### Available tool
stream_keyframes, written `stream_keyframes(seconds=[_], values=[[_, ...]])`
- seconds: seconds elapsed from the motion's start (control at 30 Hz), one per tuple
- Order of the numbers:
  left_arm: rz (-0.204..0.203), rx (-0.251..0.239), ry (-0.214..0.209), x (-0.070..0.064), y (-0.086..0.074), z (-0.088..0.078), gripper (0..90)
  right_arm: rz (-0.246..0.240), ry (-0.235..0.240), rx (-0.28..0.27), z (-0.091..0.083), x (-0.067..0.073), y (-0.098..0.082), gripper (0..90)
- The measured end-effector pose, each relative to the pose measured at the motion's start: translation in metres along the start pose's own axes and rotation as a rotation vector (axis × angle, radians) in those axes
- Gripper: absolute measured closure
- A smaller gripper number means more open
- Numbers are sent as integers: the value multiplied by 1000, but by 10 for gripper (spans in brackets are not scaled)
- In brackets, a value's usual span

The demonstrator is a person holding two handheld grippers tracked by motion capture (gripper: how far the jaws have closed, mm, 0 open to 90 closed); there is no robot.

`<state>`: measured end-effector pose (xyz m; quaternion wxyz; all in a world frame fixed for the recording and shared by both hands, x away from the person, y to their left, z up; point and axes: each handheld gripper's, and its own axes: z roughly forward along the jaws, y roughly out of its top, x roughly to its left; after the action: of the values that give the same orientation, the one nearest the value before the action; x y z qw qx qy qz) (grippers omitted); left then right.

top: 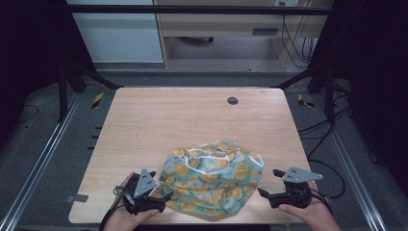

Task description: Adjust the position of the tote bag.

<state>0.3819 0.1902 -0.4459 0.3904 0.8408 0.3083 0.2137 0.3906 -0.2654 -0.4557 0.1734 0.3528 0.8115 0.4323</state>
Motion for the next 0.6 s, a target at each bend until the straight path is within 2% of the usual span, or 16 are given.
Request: stream_keyframes(seconds=[0.1,0.17,0.23,0.33,0.47,0.5,0.6], values=[[-6,-21,-7,0,10,-3,125,3,-4,-10,-4,-1,4,116],[7,-33,-7,0,20,-2,127,7,-14,-23,-7,-4,10,113],[16,-31,-6,0,24,-2,128,6,-16,-31,-9,-5,14,113],[27,-35,-24,-2,34,2,130,1,-20,-34,-11,-7,20,116],[59,-27,-47,-8,47,8,133,-7,-26,-54,-14,-10,35,167],[74,-25,-56,-12,53,11,135,-16,-27,-63,-14,-10,43,208],[88,-20,-65,-16,58,15,137,-19,-16,-64,-12,-9,51,246]])
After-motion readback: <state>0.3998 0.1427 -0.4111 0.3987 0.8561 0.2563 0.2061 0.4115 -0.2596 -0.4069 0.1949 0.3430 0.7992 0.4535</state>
